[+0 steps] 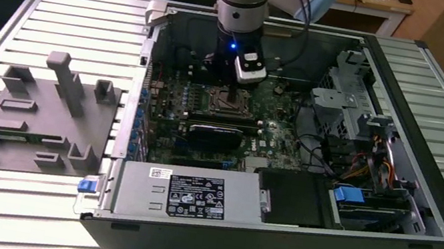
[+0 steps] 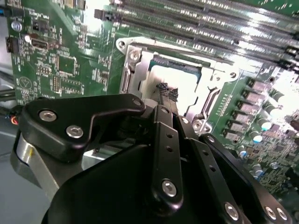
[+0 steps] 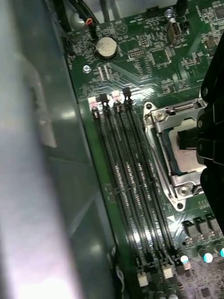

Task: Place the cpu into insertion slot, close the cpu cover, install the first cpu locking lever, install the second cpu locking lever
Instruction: 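Install the first cpu locking lever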

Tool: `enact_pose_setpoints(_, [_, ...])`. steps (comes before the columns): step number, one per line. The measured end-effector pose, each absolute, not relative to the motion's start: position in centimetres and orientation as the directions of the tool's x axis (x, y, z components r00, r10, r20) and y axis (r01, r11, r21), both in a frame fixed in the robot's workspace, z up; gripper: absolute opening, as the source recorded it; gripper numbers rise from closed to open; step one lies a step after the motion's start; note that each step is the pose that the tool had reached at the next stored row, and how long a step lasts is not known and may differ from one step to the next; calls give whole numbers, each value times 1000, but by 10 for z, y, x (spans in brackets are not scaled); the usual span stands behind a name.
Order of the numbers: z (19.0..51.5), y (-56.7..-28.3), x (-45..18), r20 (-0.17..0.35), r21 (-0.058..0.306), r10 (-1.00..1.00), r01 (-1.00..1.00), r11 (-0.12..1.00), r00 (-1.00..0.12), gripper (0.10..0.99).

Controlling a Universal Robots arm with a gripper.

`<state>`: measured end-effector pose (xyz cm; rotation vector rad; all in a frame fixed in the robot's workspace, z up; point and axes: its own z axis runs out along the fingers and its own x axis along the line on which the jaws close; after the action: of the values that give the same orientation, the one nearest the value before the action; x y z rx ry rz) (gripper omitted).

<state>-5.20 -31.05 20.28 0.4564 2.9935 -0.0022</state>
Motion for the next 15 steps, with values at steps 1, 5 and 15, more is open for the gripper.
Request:
enact_pose_setpoints(1, [203,-312,-52,-112,16,297,297,955,-948,102])
enact_pose_setpoints(5, [203,-317,-52,-112,16,297,297,955,-948,102])
enact_pose_setpoints(15, [212,-318,-52,-113,16,297,297,955,-948,102])
